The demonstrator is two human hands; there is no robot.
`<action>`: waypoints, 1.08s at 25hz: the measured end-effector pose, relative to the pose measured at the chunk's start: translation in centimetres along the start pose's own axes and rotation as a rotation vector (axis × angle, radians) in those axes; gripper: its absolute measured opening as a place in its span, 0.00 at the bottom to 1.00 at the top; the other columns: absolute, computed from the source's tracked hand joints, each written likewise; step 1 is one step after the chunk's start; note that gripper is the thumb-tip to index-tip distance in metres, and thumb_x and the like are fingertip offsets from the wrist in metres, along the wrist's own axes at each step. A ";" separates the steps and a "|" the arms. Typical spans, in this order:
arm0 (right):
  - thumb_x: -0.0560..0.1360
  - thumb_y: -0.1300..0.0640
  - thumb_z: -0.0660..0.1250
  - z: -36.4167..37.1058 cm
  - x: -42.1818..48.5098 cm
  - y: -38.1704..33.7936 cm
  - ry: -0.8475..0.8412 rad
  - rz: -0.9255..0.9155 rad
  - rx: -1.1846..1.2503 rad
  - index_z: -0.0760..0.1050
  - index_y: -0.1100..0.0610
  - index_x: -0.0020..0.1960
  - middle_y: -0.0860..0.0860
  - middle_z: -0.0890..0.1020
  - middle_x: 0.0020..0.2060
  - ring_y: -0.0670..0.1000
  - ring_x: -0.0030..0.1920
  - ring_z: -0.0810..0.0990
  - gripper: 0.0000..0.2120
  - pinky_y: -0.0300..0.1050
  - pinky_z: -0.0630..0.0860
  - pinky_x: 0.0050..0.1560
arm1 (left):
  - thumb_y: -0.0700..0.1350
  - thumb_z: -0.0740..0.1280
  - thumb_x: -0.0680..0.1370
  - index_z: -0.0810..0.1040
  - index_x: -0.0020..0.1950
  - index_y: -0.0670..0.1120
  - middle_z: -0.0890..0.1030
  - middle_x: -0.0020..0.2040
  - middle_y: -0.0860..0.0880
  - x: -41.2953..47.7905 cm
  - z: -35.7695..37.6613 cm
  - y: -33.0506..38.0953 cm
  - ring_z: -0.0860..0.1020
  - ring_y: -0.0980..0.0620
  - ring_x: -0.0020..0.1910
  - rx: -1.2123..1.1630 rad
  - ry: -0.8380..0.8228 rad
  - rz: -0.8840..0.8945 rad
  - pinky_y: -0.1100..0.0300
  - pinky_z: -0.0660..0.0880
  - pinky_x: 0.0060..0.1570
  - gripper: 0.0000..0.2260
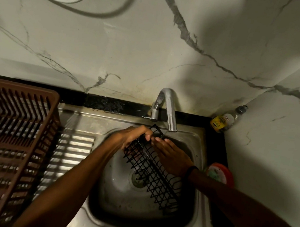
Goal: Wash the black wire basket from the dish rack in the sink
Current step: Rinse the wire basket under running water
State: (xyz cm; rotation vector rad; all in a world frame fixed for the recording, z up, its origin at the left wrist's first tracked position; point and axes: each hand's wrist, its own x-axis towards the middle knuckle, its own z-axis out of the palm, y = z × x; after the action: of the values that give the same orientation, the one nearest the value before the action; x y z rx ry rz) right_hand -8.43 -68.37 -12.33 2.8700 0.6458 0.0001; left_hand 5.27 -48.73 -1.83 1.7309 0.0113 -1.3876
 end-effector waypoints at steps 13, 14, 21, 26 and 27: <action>0.82 0.53 0.56 -1.7 3.4 -0.4 0.011 0.086 0.068 0.54 0.62 0.78 0.63 0.61 0.76 0.62 0.75 0.61 0.28 0.60 0.57 0.76 | 0.51 0.71 0.66 0.80 0.60 0.49 0.78 0.62 0.40 -0.9 1.4 -0.9 0.78 0.37 0.59 -0.136 -0.004 0.053 0.42 0.81 0.55 0.23; 0.82 0.53 0.53 -1.5 2.8 -0.3 -0.005 0.054 0.054 0.52 0.62 0.78 0.63 0.58 0.76 0.62 0.76 0.58 0.27 0.60 0.56 0.76 | 0.51 0.71 0.63 0.80 0.61 0.49 0.78 0.62 0.40 -1.0 1.1 -0.8 0.78 0.37 0.59 -0.157 -0.019 0.043 0.43 0.81 0.54 0.26; 0.77 0.54 0.61 -1.0 1.6 -0.1 0.029 -0.040 0.033 0.55 0.62 0.76 0.61 0.62 0.76 0.60 0.75 0.63 0.31 0.57 0.59 0.75 | 0.52 0.68 0.76 0.79 0.58 0.49 0.79 0.59 0.43 -0.7 1.6 -1.8 0.80 0.45 0.53 -0.118 0.025 0.079 0.50 0.80 0.50 0.13; 0.79 0.53 0.62 0.1 -1.4 1.4 0.098 -0.142 -0.084 0.58 0.59 0.78 0.57 0.59 0.77 0.55 0.77 0.59 0.30 0.55 0.57 0.76 | 0.59 0.72 0.60 0.80 0.58 0.51 0.82 0.56 0.41 -2.3 -1.0 -2.1 0.82 0.39 0.53 -0.043 0.139 0.053 0.45 0.80 0.54 0.28; 0.78 0.52 0.63 0.0 -1.6 1.7 0.096 -0.166 -0.098 0.58 0.58 0.78 0.56 0.60 0.77 0.55 0.77 0.59 0.30 0.55 0.57 0.75 | 0.58 0.72 0.60 0.80 0.59 0.50 0.82 0.56 0.40 -2.7 -1.1 -2.3 0.82 0.39 0.53 -0.065 0.145 0.052 0.47 0.81 0.51 0.28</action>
State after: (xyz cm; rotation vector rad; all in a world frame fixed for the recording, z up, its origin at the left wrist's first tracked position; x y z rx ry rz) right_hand -9.11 -70.57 -11.93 2.7281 0.8750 0.1418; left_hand 4.01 -45.32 -1.18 1.7619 0.0896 -1.2095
